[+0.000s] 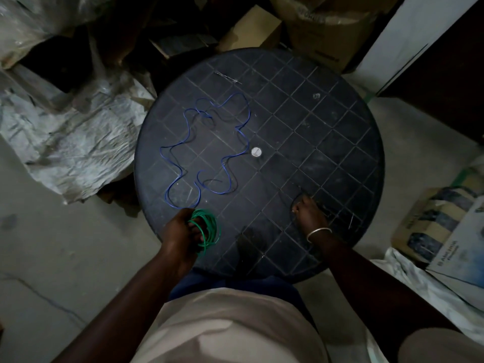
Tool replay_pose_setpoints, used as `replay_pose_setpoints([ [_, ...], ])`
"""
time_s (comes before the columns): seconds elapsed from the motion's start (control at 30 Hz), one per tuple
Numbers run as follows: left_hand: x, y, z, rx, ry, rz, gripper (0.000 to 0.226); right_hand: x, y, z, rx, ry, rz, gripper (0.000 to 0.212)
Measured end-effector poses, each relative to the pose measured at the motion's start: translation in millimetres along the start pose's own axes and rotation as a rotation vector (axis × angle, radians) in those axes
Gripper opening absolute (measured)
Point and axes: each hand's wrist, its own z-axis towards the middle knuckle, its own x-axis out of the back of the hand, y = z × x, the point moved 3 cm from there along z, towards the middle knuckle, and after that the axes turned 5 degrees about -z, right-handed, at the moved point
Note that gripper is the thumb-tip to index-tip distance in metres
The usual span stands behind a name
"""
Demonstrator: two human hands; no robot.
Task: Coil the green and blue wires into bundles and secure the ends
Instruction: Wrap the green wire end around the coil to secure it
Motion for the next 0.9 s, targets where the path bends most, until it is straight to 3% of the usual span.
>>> replay_pose_setpoints([
  [0.2, -8.9, 5.9, -2.1, -0.012, 0.063, 0.069, 0.042, 17.1, 2.0, -6.7, 0.014, -0.07, 0.094, 0.017],
  [0.4, -21.4, 12.2, -0.6, -0.087, 0.09, 0.104, 0.047, 47.3, 25.2, -30.0, -0.001, 0.025, 0.316, 0.006],
  [0.6, -45.6, 14.7, -14.2, -0.178, 0.009, 0.059, 0.043, 64.8, 49.8, -56.1, -0.298, 0.129, 0.589, 0.015],
  [0.73, -49.9, 20.2, -24.7, -0.212, -0.017, 0.079, 0.049, 99.7, 36.8, -85.1, -0.368, 0.241, 0.765, 0.01],
  [0.8, -53.9, 23.7, -31.2, -0.239, -0.007, 0.079, 0.049, 140.1, 10.6, -105.2, -0.344, 0.319, 0.939, 0.004],
  [0.9, -61.1, 28.6, -42.5, -0.31, 0.031, 0.111, 0.046, 218.3, -52.8, -145.8, -0.129, 0.352, 1.066, 0.007],
])
